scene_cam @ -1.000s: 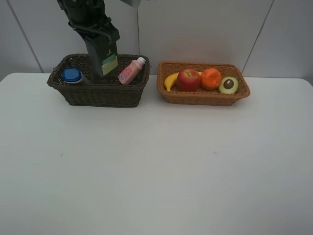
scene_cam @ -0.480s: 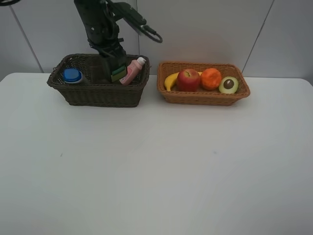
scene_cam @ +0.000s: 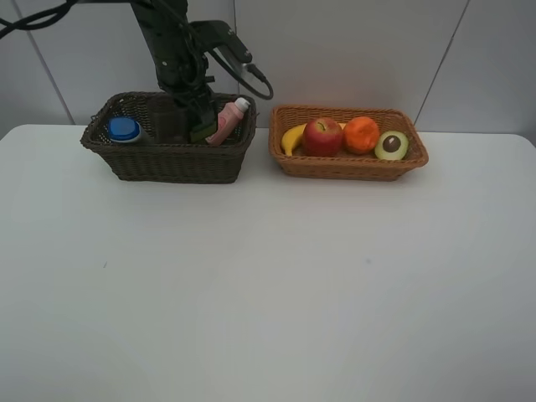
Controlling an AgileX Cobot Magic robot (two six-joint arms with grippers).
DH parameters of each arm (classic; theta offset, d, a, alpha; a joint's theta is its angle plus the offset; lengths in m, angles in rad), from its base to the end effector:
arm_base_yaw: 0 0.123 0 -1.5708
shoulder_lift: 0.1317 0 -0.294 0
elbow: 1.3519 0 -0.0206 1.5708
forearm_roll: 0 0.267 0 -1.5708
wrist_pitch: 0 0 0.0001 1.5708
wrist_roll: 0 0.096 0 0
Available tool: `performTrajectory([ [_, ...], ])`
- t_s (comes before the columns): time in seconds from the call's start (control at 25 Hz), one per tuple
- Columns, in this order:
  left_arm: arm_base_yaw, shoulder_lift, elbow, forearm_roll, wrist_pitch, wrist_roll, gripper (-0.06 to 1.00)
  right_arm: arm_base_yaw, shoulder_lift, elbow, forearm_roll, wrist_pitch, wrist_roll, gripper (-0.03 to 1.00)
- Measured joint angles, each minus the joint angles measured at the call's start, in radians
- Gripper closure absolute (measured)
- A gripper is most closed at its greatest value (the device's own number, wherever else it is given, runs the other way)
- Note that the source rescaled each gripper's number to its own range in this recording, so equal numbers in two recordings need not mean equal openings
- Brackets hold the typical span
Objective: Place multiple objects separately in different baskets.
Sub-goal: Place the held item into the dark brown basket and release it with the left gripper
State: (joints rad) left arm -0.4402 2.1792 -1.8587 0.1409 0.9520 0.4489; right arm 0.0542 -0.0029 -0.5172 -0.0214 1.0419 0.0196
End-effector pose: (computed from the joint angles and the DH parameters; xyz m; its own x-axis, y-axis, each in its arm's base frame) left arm 0.4561 -0.2027 0.2102 -0.5270 0.8043 -0.2744 0.7548 0.5914 0.2838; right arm 0.0031 -0.0016 0.2895 -0.4207 -0.0140 -0.9071 -0.0337 0.9994 0.0002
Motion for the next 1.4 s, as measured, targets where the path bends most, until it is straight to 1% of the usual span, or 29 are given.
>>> performTrajectory([
  [0.56,0.0,0.001,0.0,0.0,-0.019,0.004,0.43,0.0,0.0,0.0,0.0,0.0,0.0,-0.03],
  [0.6,0.0,0.001,0.0,0.0,-0.022,0.005,0.4,0.0,0.0,0.0,0.0,0.0,0.0,-0.03],
  [0.64,0.0,0.001,0.0,0.001,-0.027,0.007,0.34,0.0,0.0,0.0,0.0,0.0,0.0,-0.03],
  [0.76,0.0,0.001,-0.003,0.002,-0.034,0.007,0.07,0.0,0.0,0.0,0.0,0.0,0.0,-0.03],
  [0.8,0.0,0.001,-0.003,0.002,-0.034,0.007,0.01,0.0,0.0,0.0,0.0,0.0,0.0,-0.03],
  [0.84,0.0,0.001,-0.003,0.002,-0.034,0.007,-0.02,0.0,0.0,0.0,0.0,0.0,0.0,-0.03],
  [1.04,0.0,0.001,-0.003,0.004,-0.034,0.006,-0.05,0.0,0.0,0.0,0.0,0.0,0.0,-0.03],
  [1.4,0.0,0.001,-0.003,0.004,-0.033,0.005,-0.05,0.0,0.0,0.0,0.0,0.0,0.0,-0.03],
])
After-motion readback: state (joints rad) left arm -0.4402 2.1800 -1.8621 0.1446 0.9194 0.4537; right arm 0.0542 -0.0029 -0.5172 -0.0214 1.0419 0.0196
